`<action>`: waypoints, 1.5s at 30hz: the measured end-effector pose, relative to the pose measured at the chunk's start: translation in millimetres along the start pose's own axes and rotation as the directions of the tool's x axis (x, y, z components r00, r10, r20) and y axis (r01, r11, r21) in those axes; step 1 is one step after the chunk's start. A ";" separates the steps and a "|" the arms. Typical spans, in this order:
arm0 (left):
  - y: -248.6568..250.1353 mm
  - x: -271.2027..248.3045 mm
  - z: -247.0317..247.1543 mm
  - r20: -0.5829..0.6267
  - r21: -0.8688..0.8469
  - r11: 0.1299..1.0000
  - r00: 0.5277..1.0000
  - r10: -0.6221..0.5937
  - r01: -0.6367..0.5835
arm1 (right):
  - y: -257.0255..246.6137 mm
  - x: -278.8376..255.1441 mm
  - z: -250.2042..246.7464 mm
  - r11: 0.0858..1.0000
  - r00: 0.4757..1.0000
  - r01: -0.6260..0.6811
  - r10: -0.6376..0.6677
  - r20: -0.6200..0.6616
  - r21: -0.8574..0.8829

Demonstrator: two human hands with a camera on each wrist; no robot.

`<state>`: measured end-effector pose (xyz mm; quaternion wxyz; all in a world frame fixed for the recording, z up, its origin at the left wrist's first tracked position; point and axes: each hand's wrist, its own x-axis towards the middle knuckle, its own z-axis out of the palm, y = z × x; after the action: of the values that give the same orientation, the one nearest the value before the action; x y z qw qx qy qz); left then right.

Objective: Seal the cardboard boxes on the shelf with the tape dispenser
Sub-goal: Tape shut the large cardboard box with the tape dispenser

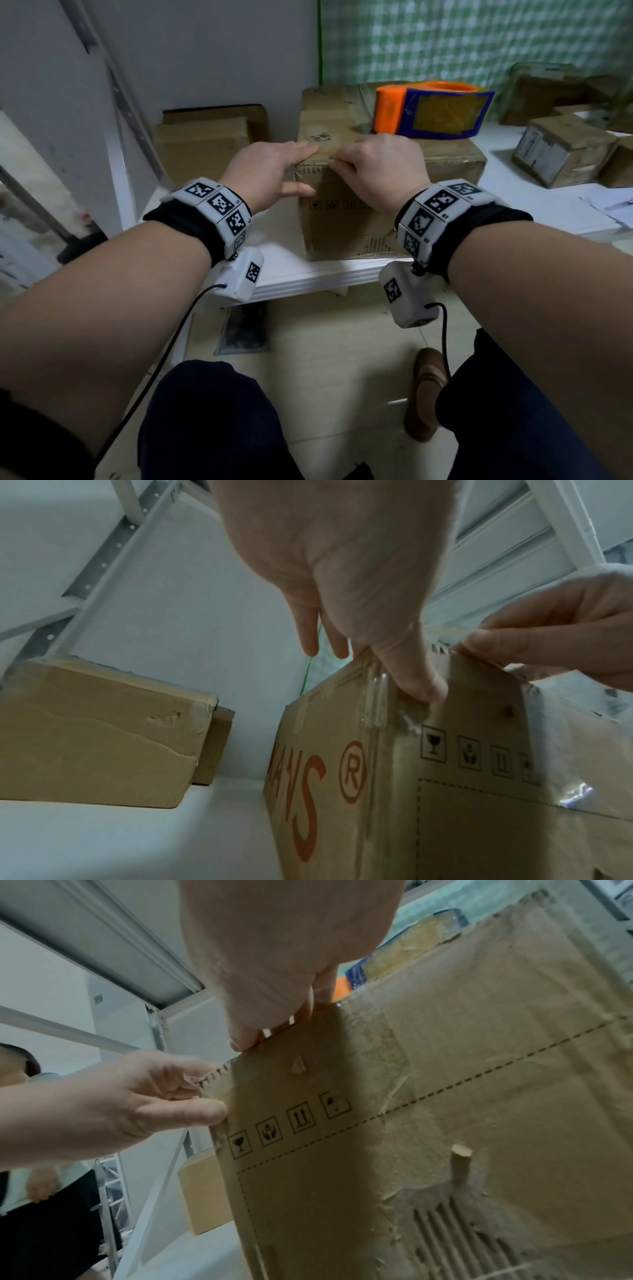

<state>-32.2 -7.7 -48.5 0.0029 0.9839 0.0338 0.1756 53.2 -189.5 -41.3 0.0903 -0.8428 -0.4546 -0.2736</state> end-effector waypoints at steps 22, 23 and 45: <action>0.0 -4.7 -4.3 -0.079 0.039 0.983 0.981 0.180 -0.177 | 3.9 -4.6 1.5 0.999 0.999 0.044 -0.045 0.024 0.025; 0.4 -3.5 -8.5 -0.031 0.051 0.984 0.985 0.170 -0.169 | 5.0 -4.6 -1.3 0.998 0.998 0.055 -0.057 0.040 0.038; 10.4 23.9 5.6 -0.108 -0.470 0.880 0.986 -0.127 0.061 | 38.3 20.8 2.6 0.982 0.981 -0.067 0.033 0.190 0.174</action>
<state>-7.3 -16.5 -45.3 0.2449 0.9374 0.0385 0.2447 94.5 -195.4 -28.4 0.1300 -0.8643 -0.4624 -0.1492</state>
